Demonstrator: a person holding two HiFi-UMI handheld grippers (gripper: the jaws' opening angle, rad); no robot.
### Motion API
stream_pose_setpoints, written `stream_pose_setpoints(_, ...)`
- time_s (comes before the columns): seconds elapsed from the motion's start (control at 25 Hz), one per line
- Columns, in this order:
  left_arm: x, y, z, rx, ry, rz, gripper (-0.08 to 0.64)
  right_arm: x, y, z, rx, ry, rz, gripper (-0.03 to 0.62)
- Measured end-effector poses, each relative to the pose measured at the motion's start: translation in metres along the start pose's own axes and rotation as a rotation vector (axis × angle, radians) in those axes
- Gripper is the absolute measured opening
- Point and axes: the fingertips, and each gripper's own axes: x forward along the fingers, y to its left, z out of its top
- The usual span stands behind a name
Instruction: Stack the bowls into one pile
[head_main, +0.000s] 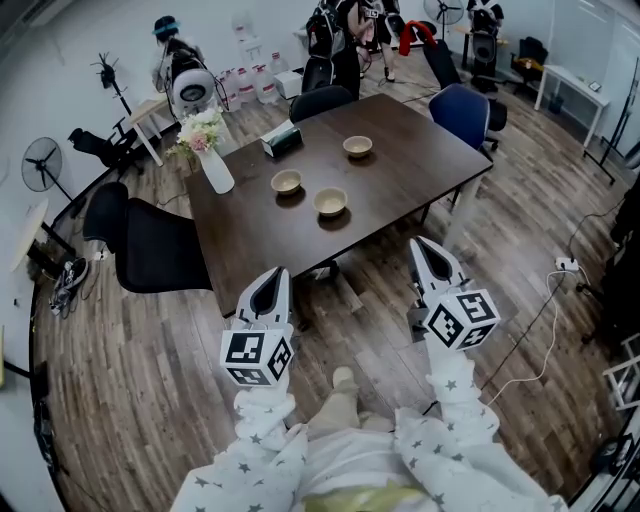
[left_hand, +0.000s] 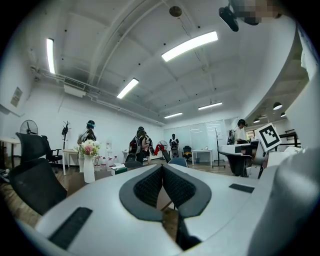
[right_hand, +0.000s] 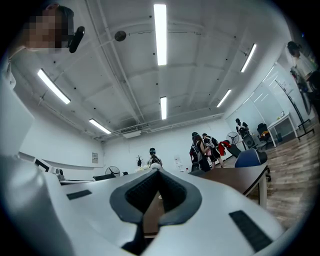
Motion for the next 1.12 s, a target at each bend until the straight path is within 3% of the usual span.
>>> stream_pose_setpoints(0.6,0.100,0.069,-0.022,-0.053,0.030,-0.005,0.026,0.113,-0.039,-0.037,0.030,0.063,-0.023,0.021)
stream_pose_setpoints(1.12,0.197,0.110,-0.023,-0.073,0.022,-0.089,0.026,0.192,-0.073,-0.042,0.025,0.042,-0.082,0.021)
